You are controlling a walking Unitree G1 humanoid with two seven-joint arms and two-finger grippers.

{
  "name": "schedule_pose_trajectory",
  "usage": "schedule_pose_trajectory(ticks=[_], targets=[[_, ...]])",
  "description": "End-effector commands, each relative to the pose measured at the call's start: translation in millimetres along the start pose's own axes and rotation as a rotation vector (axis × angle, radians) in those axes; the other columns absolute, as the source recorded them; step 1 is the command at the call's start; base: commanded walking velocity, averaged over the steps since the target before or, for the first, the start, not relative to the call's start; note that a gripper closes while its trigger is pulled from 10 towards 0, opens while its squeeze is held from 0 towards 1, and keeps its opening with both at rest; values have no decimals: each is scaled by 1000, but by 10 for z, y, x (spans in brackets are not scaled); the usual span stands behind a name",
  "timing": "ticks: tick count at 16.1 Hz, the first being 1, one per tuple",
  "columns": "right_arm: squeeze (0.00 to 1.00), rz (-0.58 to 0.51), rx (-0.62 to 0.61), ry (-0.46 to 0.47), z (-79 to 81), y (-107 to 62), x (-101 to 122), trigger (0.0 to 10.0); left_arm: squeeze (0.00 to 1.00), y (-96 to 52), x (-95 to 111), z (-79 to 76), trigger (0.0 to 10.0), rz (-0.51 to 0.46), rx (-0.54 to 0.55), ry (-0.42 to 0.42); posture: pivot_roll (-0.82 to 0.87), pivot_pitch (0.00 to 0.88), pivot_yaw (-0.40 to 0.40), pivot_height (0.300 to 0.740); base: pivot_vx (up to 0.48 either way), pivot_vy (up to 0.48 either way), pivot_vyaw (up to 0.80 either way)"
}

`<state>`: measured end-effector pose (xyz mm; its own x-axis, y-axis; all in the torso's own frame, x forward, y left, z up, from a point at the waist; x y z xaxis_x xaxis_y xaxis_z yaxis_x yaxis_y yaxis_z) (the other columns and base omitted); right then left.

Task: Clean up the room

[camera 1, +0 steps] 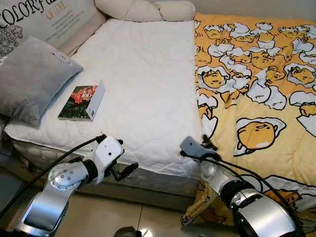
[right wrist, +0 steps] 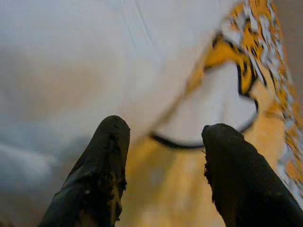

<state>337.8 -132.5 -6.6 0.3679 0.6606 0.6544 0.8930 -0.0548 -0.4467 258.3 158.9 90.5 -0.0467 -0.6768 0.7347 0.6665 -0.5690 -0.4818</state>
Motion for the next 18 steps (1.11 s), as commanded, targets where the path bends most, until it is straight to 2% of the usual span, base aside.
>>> schedule_pose_trajectory(ticks=[1, 2, 3, 6, 7, 8, 10, 14, 16, 18], targets=[[455, 31, 13, 69, 10, 1, -22, 10000, 0, -8, 32, -16, 10000, -3, -2, 11, 224, 33, 23, 740, 0, 0, 0], [455, 41, 26, 100, 30, -3, -32, 10000, 0, -7, 34, -21, 10000, -3, -4, 11, 224, 33, 23, 740, 0, 0, 0], [0, 44, 8, 105, 11, -12, -84, 10000, 0, -10, 57, -41, 10000, -7, -10, 12, 230, 44, 28, 740, 0, 0, 0], [0, 72, -53, 54, -97, -14, -188, 10000, 0, -2, 101, -25, 10000, -14, -13, 19, 237, 62, 31, 740, 0, 0, 0], [0, 93, -56, 78, -120, -17, -238, 10000, 0, 18, 109, -16, 10000, -16, -13, 21, 239, 66, 30, 740, 0, 0, 0], [0, 122, -52, 121, -132, -25, -303, 10000, 0, 35, 129, -8, 10000, -20, -13, 22, 245, 82, 29, 740, 0, 0, 0], [0, 130, 52, 378, -5, -40, -304, 10000, 0, 38, 179, -9, 10000, -28, -12, 21, 254, 103, 26, 740, 0, 0, 0], [0, 83, 36, 356, -55, -34, -274, 10000, 0, -4, 198, -35, 10000, -32, -12, 16, 253, 143, 30, 740, 0, 0, 0], [0, 60, 15, 218, -95, -32, -281, 10000, 0, -10, 210, -44, 10000, -35, -9, 11, 250, 152, 31, 740, 0, 0, 0], [0, 52, -7, 121, -133, -37, -317, 10000, 0, -9, 210, -59, 10000, -36, -8, 9, 248, 152, 31, 740, 0, 0, 0]])
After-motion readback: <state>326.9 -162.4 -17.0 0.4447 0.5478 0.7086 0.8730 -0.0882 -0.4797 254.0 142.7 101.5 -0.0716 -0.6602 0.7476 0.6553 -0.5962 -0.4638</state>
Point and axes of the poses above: a point about 5 cm out from each wrist's last joint towards the gripper, its own y axis pointing out of the wrist towards the gripper, its own x axis along the axis of the wrist's last joint, z = x × y, the point moved 3 cm from there along y, pointing out of the wrist towards the gripper, and after that the axes turned 15 degrees about y, right-handed, at the moved point
